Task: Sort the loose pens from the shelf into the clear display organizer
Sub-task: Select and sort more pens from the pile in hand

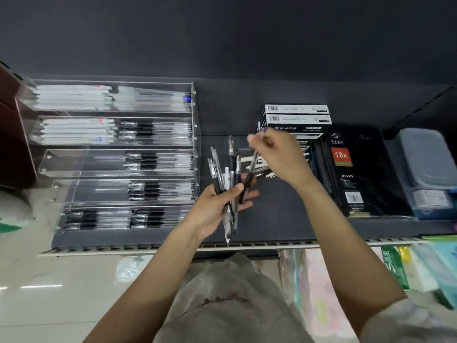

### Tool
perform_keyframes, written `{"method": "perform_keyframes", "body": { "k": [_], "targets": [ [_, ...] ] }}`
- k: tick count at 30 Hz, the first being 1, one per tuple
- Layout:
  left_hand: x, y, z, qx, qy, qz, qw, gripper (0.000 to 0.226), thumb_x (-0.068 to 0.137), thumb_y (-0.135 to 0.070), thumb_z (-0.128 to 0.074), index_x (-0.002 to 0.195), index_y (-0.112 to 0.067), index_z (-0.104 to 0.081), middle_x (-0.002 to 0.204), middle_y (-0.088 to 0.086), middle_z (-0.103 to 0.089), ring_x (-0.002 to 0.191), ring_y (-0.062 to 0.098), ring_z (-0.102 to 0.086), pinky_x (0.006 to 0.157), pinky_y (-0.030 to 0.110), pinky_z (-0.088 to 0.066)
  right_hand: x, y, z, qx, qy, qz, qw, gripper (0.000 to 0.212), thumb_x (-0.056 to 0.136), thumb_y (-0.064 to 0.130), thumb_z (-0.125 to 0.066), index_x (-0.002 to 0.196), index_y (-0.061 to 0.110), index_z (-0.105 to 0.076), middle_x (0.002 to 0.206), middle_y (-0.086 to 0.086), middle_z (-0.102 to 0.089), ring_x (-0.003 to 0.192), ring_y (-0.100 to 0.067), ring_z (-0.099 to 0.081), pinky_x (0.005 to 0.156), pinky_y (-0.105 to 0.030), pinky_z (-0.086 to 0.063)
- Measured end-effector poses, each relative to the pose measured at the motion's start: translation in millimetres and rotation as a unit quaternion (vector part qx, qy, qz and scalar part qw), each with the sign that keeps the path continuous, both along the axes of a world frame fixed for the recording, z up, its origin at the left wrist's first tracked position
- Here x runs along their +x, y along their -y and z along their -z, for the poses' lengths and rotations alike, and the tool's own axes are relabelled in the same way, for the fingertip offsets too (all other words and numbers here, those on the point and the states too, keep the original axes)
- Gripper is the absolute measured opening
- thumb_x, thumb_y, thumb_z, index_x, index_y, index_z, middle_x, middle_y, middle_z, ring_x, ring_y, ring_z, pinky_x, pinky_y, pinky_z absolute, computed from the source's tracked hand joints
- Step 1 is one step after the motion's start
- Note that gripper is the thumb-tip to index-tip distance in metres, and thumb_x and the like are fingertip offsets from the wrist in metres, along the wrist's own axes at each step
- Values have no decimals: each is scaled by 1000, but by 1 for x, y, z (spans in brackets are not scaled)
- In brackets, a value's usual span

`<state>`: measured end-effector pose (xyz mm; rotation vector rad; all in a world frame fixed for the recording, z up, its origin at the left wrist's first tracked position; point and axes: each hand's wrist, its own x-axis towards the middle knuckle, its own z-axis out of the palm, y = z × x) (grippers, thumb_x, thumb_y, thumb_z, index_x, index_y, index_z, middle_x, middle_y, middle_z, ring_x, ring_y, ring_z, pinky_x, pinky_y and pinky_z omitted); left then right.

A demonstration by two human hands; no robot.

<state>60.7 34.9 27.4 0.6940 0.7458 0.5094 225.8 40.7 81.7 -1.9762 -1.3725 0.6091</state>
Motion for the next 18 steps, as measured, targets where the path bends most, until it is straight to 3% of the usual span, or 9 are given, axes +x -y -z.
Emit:
{"method": "perform_keyframes", "body": {
  "k": [2, 4, 6, 9, 12, 14, 18],
  "targets": [
    [-4, -4, 4, -21, 17, -57, 998, 25, 94, -5, -47, 113, -9, -62, 115, 8, -68, 105, 28, -66, 89, 37, -55, 8, 15, -9, 94, -42, 101, 990, 27, 91, 32, -58, 83, 7, -66, 72, -4, -68, 69, -24, -64, 69, -39, -50],
    [-7, -6, 5, -47, 51, -101, 992, 26, 95, -5, -44, 114, -10, -62, 115, 6, -68, 105, 27, -66, 86, 36, -56, 7, 36, -17, 182, -191, 151, 953, 12, 90, 21, -62, 79, 15, -63, 69, 2, -67, 61, -15, -62, 58, -32, -49],
    [-6, -5, 2, -57, 78, -123, 988, 27, 96, -5, -41, 116, -9, -60, 116, 6, -68, 106, 26, -66, 84, 36, -56, -11, 55, -12, 199, -257, 149, 934, 11, 86, 6, -66, 81, 16, -64, 73, 2, -69, 65, -14, -64, 58, -23, -49],
    [-1, -5, -6, -48, 104, -141, 983, 28, 97, -6, -41, 119, -8, -58, 117, 7, -68, 107, 25, -65, 82, 36, -57, -46, 69, 17, 170, -278, 175, 929, 17, 81, 0, -69, 82, 18, -66, 76, 2, -71, 73, -16, -67, 64, -27, -53],
    [4, -6, -13, -48, 109, -153, 981, 26, 96, -8, -43, 116, -7, -59, 120, 10, -66, 110, 26, -64, 86, 38, -56, -69, 73, 40, 172, -208, 187, 944, 11, 81, 4, -71, 85, 14, -68, 79, 5, -72, 75, -11, -68, 72, -27, -54],
    [4, -6, -13, -61, 108, -151, 981, 23, 97, -8, -43, 111, -9, -62, 120, 10, -66, 109, 24, -65, 87, 36, -56, -77, 76, 46, 169, -129, 159, 964, 7, 82, 8, -72, 84, 13, -69, 79, 10, -71, 72, -6, -67, 70, -24, -54],
    [2, -8, -7, -78, 93, -160, 980, 22, 97, -6, -45, 104, -13, -64, 93, 5, -73, 86, 16, -71, 72, 27, -58, -74, 77, 43, 130, 31, 59, 989, 7, 85, 23, -67, 88, 19, -72, 87, 12, -69, 74, -4, -60, 66, -24, -50]
  ]
}}
